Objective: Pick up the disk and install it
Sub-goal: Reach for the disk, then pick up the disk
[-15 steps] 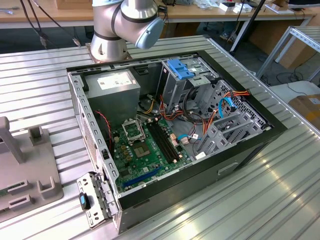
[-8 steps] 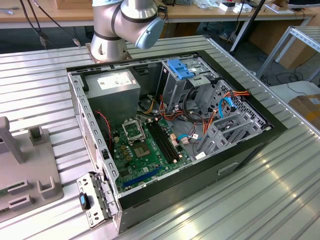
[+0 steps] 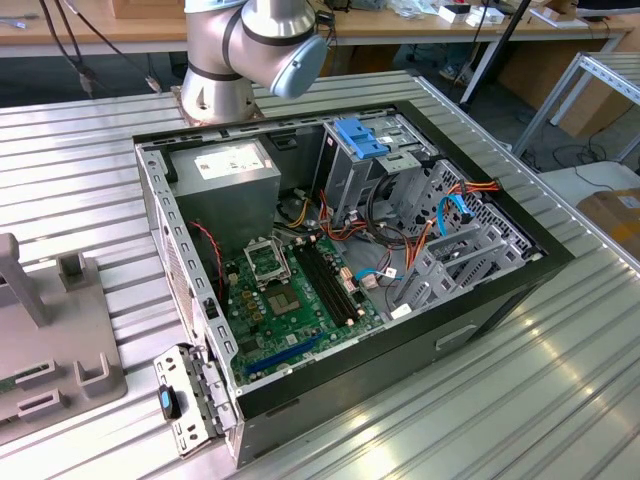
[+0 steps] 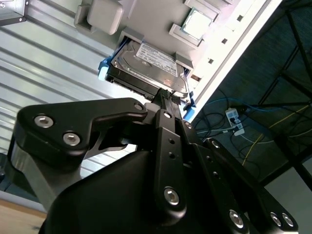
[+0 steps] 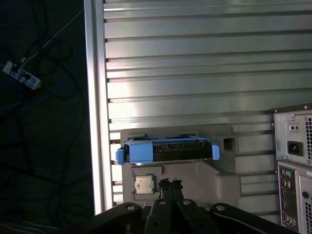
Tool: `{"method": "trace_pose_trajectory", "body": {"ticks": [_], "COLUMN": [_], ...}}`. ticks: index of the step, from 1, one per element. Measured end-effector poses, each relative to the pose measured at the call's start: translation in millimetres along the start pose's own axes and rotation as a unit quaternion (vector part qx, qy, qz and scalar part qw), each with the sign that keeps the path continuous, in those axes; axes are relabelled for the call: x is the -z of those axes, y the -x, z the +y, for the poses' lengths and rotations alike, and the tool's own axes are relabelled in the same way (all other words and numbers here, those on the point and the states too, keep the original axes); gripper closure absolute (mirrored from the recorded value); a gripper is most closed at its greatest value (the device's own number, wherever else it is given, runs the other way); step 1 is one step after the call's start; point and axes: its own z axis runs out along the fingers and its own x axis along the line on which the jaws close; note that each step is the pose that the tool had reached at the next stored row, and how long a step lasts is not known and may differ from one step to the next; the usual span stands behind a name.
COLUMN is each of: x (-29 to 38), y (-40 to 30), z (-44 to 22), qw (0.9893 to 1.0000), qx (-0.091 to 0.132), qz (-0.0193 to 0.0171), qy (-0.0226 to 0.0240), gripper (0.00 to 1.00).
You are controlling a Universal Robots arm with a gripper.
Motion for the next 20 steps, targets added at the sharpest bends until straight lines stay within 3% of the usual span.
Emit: {"method": "trace_pose_trajectory", "body": {"ticks": [6,7,8,20], "x": [-1.5,-3.5,-12.2,-15.2], "y": [-9.2,-20.2,-22.5,-22.9], "z": [8.1,12.4,21.3,22.1], "qw": [1.0000,1.0000,1.0000,1.0000], "qx": [0.000,0.000,0.000,0.000], "qz": [-0.0001,-0.0002,0.0000,-0.0001], "qy": [0.0000,0.0001,0.0000,0.0000], "gripper": [0.89,0.89,0.89,0.89]}}
